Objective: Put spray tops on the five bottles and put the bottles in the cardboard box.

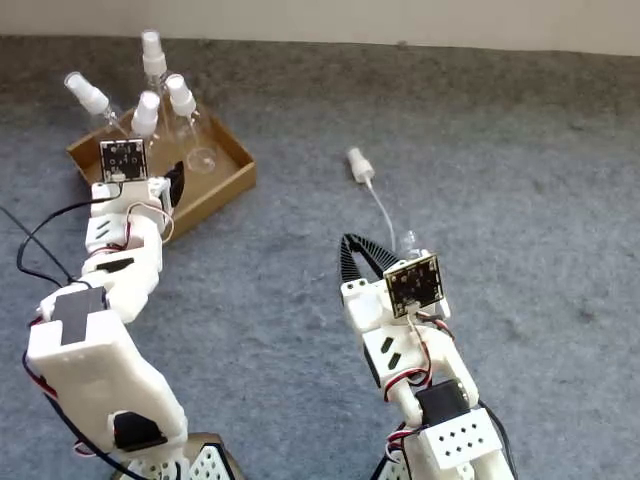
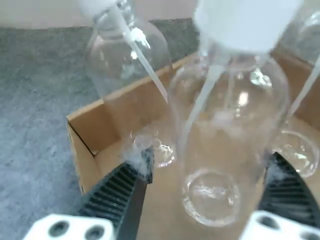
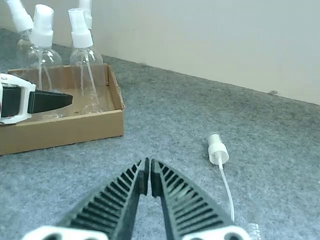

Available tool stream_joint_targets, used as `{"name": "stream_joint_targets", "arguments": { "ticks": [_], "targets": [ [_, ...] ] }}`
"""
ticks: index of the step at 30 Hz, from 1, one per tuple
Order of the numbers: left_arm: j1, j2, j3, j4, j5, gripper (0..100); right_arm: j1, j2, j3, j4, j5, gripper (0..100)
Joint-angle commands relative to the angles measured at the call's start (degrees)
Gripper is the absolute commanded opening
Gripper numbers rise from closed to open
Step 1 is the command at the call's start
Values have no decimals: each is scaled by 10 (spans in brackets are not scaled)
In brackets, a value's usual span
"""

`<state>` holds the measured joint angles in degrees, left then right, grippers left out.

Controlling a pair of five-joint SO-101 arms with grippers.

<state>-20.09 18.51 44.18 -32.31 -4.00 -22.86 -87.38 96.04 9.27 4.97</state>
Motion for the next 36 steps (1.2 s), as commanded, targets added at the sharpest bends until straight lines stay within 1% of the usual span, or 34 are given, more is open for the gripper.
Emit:
{"name": "stream_joint_targets", "arguments": {
  "ticks": [1,28,31,36],
  "targets": [
    [-6,-13,-3,-5,-1,305,8,-4,67,5,6,5],
    [-15,-15,6,-4,-1,306,8,-4,66,5,6,5],
    [-18,-33,24,-4,-1,306,8,-4,66,5,6,5],
    [-15,-108,79,-4,-2,306,8,-4,66,5,6,5]
  ]
}}
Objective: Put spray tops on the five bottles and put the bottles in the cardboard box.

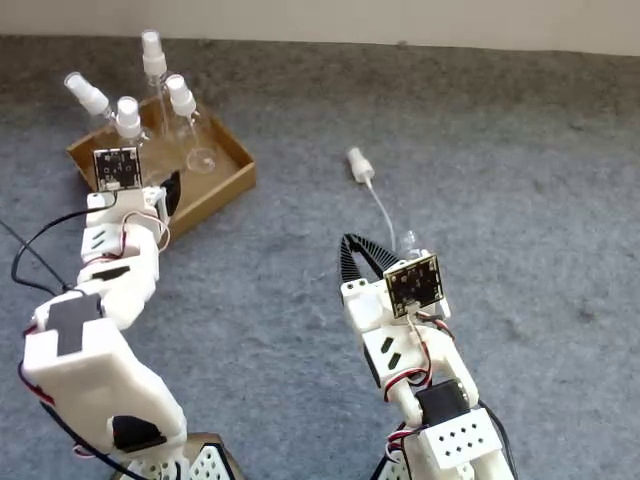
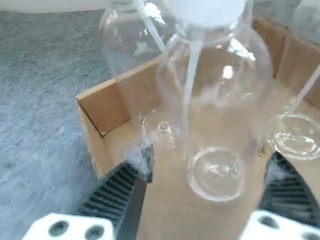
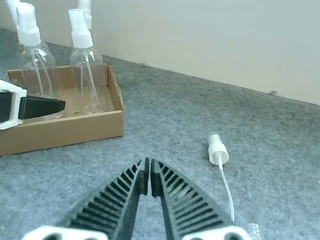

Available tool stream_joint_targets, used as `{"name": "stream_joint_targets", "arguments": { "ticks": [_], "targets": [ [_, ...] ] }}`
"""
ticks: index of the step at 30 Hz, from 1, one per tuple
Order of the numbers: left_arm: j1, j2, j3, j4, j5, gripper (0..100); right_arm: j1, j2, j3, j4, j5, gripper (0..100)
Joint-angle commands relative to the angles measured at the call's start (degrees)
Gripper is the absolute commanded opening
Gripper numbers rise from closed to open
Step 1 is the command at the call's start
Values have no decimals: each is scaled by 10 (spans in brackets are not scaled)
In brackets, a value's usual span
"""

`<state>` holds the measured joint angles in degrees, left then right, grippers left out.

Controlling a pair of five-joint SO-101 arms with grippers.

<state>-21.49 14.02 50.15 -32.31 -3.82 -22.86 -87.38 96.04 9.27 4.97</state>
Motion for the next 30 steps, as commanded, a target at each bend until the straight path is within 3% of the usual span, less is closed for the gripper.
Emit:
{"name": "stream_joint_targets", "arguments": {
  "ticks": [1,6,21,26,30],
  "targets": [
    [0,-79,33,-4,-4,306,8,-4,66,5,6,5],
    [0,-153,80,41,-4,306,8,-4,66,5,6,5],
    [0,-443,80,494,-4,303,72,-7,65,11,5,5],
    [23,-560,78,670,-4,302,160,-7,63,11,6,5],
    [90,-642,73,772,-3,302,241,-7,63,11,4,5]
  ]
}}
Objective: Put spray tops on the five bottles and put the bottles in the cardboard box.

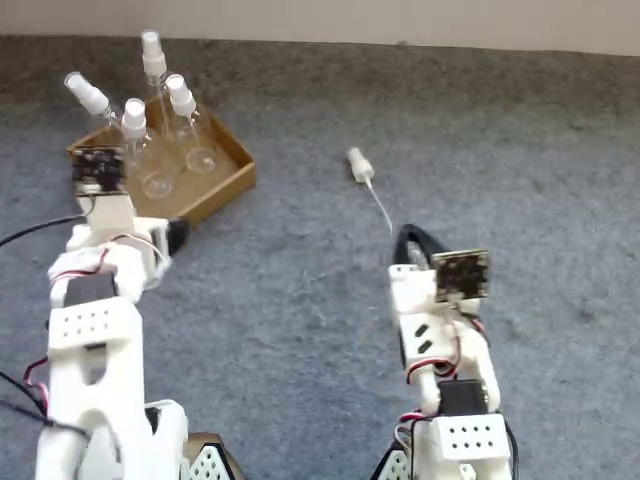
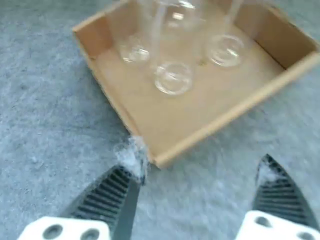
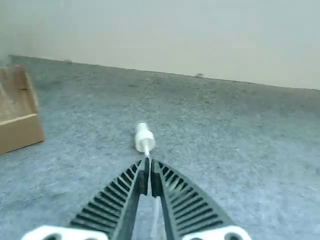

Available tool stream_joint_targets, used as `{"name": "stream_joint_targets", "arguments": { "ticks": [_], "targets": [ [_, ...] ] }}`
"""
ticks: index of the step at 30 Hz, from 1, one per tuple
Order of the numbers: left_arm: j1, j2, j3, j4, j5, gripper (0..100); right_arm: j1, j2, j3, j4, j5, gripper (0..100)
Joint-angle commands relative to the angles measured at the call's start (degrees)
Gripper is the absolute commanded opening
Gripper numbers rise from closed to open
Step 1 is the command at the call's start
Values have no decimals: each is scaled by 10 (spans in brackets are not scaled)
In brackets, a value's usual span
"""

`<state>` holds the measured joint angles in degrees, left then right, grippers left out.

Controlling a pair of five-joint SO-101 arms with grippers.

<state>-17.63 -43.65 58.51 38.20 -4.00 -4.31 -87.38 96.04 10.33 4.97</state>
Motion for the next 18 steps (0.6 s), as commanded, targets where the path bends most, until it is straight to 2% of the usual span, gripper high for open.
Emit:
{"name": "stream_joint_targets", "arguments": {
  "ticks": [1,3,8,14,18],
  "targets": [
    [71,-80,-17,91,0,302,71,-7,63,0,4,5],
    [108,-96,-40,138,4,302,99,-7,63,0,4,5],
    [182,-77,-105,224,75,302,176,-7,63,0,4,5],
    [294,-23,-148,237,78,302,273,-7,65,4,5,5],
    [336,22,-193,239,149,302,350,-7,65,4,4,5]
  ]
}}
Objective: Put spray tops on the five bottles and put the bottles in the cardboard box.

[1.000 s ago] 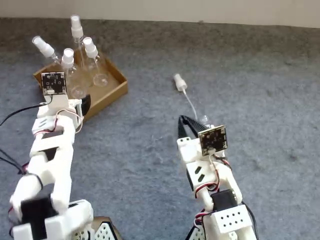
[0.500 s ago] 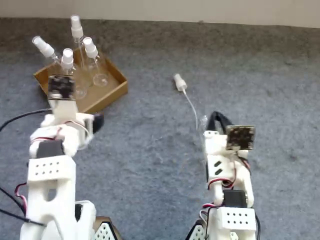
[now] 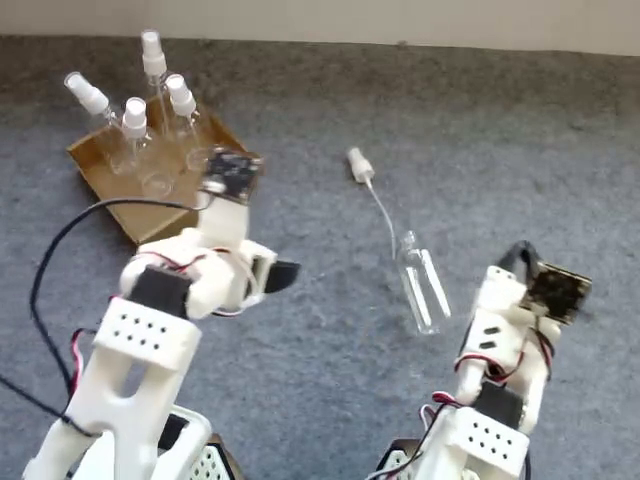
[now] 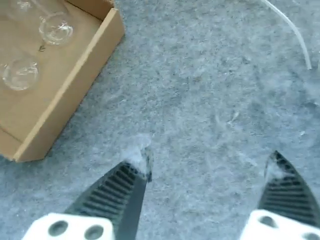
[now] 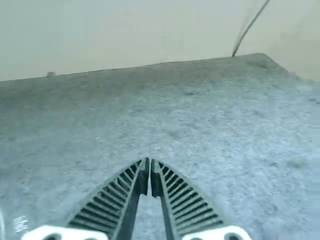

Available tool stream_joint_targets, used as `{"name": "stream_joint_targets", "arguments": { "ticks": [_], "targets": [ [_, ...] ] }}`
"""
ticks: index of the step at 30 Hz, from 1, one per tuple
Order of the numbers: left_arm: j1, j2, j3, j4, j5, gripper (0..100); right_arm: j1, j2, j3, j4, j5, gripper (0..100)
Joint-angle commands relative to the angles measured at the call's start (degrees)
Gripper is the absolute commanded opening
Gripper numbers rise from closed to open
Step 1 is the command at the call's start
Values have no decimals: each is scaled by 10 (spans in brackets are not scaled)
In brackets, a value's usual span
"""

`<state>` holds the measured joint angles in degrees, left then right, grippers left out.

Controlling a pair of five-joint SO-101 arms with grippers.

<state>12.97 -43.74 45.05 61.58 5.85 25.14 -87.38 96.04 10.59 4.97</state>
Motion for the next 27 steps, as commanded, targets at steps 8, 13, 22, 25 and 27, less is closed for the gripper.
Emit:
{"name": "stream_joint_targets", "arguments": {
  "ticks": [8,13,22,25,27],
  "targets": [
    [153,172,-177,5,84,302,218,-7,65,3,4,5],
    [196,292,-275,6,125,302,283,-4,65,3,4,5],
    [217,453,-451,10,232,302,327,-6,65,40,5,5],
    [217,495,-496,44,309,302,320,-7,67,83,5,5],
    [216,523,-522,64,360,303,313,-7,67,99,5,5]
  ]
}}
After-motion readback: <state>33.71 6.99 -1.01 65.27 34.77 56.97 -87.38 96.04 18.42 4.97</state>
